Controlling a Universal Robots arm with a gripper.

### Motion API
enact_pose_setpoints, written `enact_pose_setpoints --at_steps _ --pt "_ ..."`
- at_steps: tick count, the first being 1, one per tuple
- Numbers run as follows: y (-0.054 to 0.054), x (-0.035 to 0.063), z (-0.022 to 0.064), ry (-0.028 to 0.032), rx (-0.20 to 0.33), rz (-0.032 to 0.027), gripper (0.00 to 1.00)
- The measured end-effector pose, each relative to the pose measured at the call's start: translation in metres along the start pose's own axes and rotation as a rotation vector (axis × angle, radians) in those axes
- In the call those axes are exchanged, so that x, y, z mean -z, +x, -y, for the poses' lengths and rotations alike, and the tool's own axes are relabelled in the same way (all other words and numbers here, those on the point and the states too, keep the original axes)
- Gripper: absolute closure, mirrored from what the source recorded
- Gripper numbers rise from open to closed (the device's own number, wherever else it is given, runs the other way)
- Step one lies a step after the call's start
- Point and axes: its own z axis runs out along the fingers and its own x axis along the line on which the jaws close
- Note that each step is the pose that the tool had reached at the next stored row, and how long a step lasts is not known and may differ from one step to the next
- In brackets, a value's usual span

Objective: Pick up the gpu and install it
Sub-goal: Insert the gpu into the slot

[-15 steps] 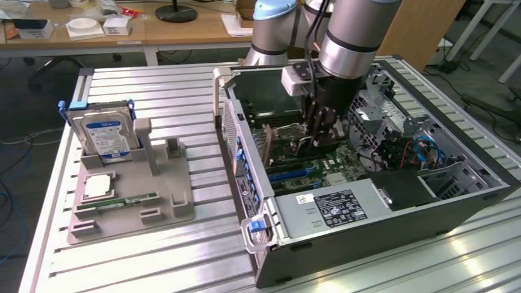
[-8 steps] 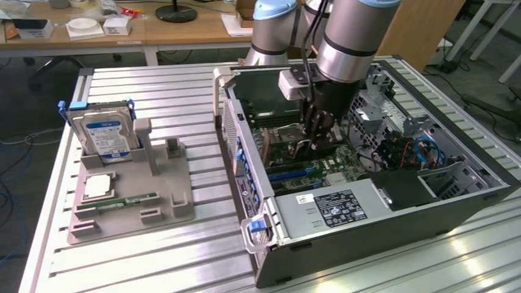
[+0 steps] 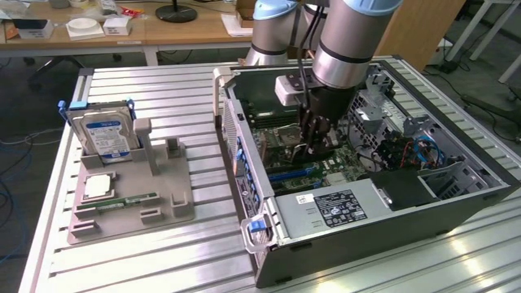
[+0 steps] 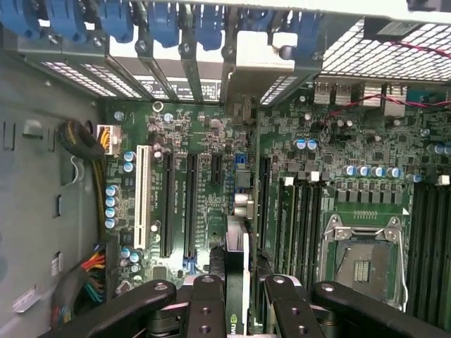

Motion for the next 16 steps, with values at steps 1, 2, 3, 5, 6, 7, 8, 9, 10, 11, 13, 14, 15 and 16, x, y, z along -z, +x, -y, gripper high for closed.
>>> enact_pose_setpoints --at_steps 1,2,3,5,6,7,8,9,10,11,13,14,15,16 --pt "0.0 -0.0012 0.0 0.0 0.0 -0.0001 0.73" --pt "0.0 -0.0026 -0.0006 0.0 0.0 -0.0001 0.73" --pt "0.0 -0.0038 -0.0023 0.0 0.0 0.0 0.73" --pt "0.0 -0.0061 -0.0066 -0.0001 0.0 0.0 0.73" --pt "0.0 -0.0072 -0.007 0.0 0.0 0.0 0.73" --pt "0.0 -0.0084 -0.007 -0.0001 0.0 -0.0001 0.73" --pt "0.0 -0.0095 -0.007 0.0 0.0 0.0 0.73" --pt "0.0 -0.0106 -0.007 0.0 0.0 0.0 0.73" --pt "0.0 -0.0116 -0.007 0.0 0.0 0.0 0.73" --pt "0.0 -0.0124 -0.0075 -0.0001 0.0 0.0 0.73" --pt "0.0 -0.0135 -0.0083 0.0 0.0 0.0 0.73" --pt "0.0 -0.0139 -0.0084 -0.0001 0.0 -0.0001 0.73" --pt "0.0 -0.0142 -0.0083 -0.0001 0.0 -0.0001 0.73" --pt "0.0 -0.0147 -0.0085 0.0 0.0 0.0 0.73"
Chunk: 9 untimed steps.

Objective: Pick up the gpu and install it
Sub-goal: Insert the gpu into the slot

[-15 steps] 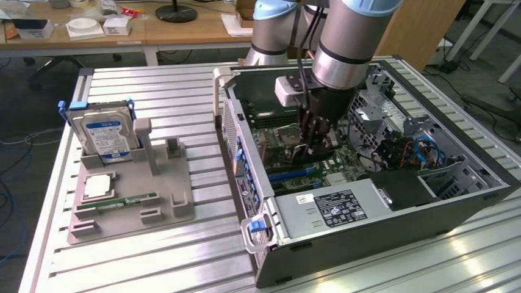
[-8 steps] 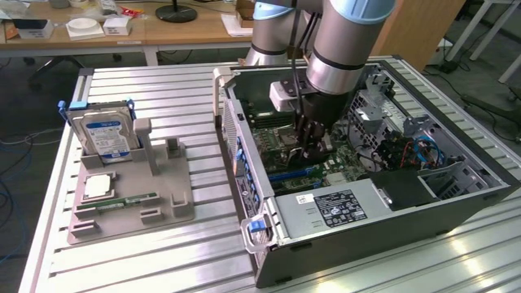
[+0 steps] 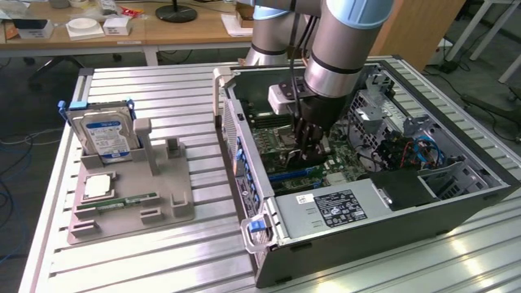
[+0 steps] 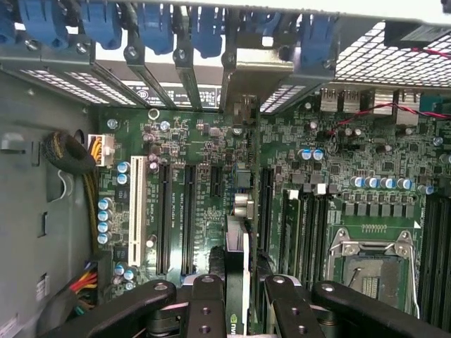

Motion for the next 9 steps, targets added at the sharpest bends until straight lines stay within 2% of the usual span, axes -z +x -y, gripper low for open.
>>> enact_pose_setpoints --at_steps 9 --pt "0.0 -0.0036 -0.0032 0.0 0.0 -0.0001 0.73"
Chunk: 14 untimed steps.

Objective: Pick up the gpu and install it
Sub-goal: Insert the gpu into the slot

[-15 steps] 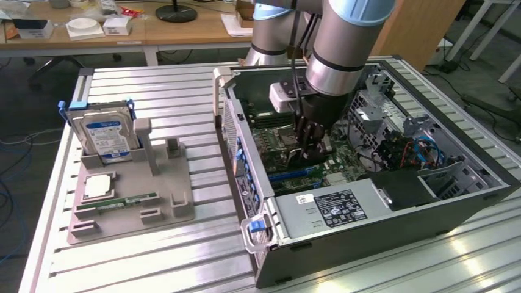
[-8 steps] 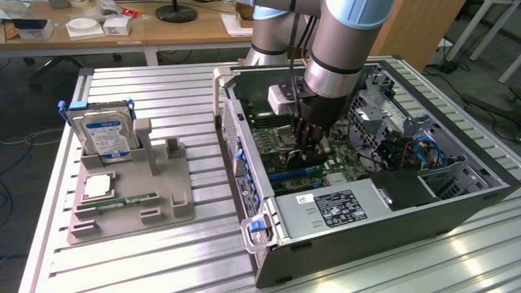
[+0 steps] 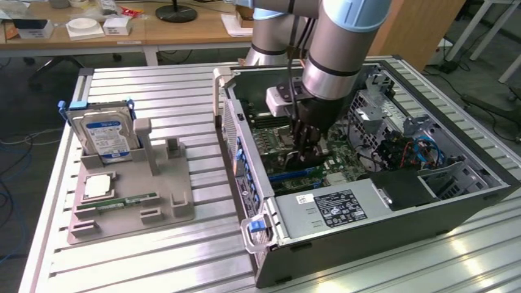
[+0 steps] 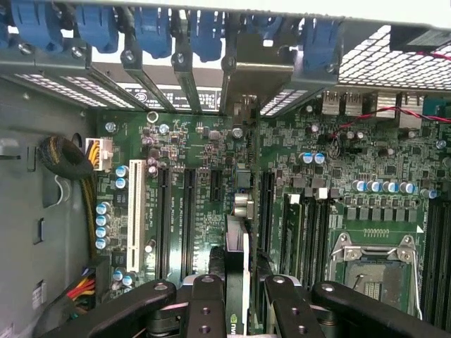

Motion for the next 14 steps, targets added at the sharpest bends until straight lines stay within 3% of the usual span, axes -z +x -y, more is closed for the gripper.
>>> enact_pose_setpoints --at_steps 14 --pt "0.0002 -0.0081 -0.0004 0.0 0.0 0.0001 0.73"
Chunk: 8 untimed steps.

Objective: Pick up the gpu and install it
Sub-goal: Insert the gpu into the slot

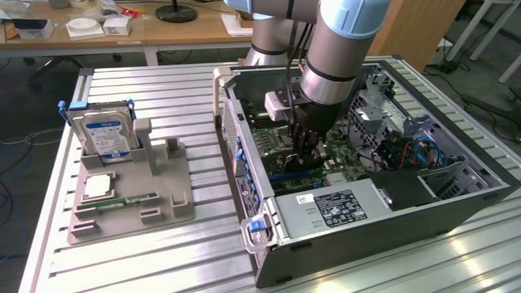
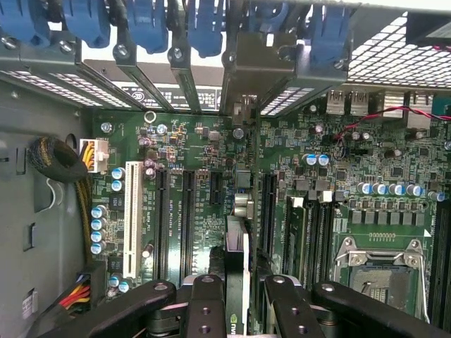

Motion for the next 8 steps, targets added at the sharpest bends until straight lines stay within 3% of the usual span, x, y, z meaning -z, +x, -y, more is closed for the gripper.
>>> enact_pose_setpoints --at_steps 8 --pt "0.0002 -0.0003 0.0 0.0003 -0.008 0.0001 0.73"
